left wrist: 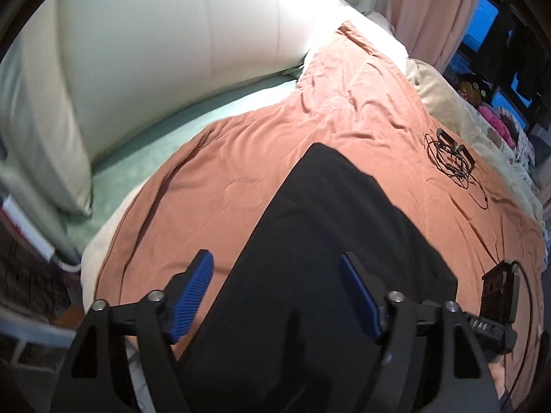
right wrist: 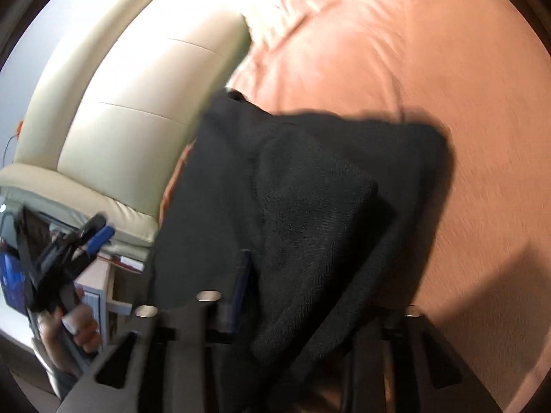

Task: Fold large clothes
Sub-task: 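Lower the folded jacket onto the sheet beside the headboard with both tools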

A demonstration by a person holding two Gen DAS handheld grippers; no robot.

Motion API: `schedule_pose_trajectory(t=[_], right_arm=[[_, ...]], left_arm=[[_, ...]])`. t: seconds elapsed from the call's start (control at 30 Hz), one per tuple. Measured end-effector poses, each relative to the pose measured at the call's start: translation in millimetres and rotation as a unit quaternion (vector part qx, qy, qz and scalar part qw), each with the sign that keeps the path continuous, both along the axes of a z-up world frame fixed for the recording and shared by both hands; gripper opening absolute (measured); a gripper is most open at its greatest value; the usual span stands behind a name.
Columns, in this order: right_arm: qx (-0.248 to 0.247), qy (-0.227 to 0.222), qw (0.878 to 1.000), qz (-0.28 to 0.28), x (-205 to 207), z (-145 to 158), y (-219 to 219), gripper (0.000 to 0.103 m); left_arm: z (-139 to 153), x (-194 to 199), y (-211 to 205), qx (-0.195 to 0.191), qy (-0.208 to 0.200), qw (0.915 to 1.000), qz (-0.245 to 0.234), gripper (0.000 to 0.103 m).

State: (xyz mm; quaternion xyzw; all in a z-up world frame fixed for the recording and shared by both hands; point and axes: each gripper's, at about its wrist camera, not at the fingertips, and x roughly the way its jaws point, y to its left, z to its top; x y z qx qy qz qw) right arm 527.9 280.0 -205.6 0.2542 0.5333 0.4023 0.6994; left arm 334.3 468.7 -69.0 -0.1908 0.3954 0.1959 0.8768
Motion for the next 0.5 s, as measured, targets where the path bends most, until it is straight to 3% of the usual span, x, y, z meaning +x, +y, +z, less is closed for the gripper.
schedule_pose_trajectory(t=[0.23,0.33,0.4,0.47,0.5], right_arm=[[0.013,0.012,0.998,0.056,-37,11,3,0.064],[0.019,0.014,0.997,0.077,-56,14,3,0.068],[0.027,0.013,0.995,0.097,-69,16,7,0.068],[0.026,0.016,0.994,0.109,-74,14,12,0.068],[0.019,0.014,0.993,0.113,-77,14,16,0.068]], left_arm=[[-28,-78,17,-0.062,-0.033,0.9958,0.059,0.077],[-43,-96,20,-0.106,-0.042,0.9907,0.074,0.077],[-49,-101,20,-0.108,-0.048,0.9898,0.08,0.078],[-53,-105,19,-0.111,-0.051,0.9887,0.087,0.084],[-56,-109,20,-0.118,-0.057,0.9866,0.097,0.096]])
